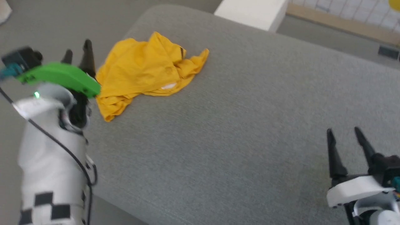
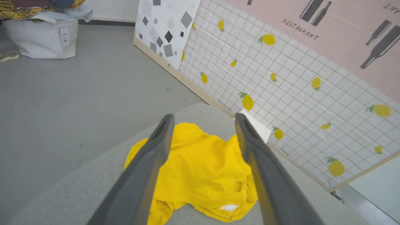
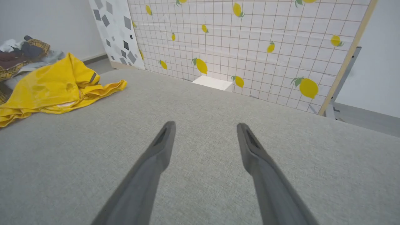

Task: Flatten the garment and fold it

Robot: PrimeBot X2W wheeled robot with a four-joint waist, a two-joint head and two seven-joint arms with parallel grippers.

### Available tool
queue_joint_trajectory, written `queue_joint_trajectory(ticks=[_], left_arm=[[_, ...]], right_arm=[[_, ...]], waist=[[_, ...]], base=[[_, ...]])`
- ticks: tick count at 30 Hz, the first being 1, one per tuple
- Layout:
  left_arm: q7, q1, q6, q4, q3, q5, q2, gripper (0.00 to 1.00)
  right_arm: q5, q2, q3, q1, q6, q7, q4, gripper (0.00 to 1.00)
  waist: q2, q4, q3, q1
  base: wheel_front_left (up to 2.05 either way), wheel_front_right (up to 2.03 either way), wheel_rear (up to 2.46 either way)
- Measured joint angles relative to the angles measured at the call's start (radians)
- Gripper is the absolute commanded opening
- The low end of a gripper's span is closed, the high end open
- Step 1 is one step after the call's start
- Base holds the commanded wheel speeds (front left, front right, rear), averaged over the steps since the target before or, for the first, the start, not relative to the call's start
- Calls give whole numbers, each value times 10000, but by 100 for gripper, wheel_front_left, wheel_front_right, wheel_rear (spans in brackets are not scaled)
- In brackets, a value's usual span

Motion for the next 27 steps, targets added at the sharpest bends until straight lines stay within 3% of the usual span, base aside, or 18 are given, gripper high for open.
queue_joint_trajectory(ticks=[6,12,21,27], left_arm=[[1923,-1621,431,1114,305,-560,610,100],[3931,-2351,930,2021,313,-1116,604,100],[4842,-2666,614,2499,-90,-1264,274,100],[5114,-2980,566,2823,-240,-1262,453,100]], right_arm=[[-174,-2,-261,-58,0,489,-1034,100],[-173,-4,-583,-57,0,581,-1586,100],[-169,-4,-819,-47,0,698,-2077,100],[-165,-2,-709,-96,0,683,-2318,100]], waist=[[0,-566,1229,1],[0,-1168,2422,2],[0,-1727,3773,1],[1,-1928,4208,-2]], base=[[0,0,0],[0,0,0],[0,0,0],[0,0,0]])
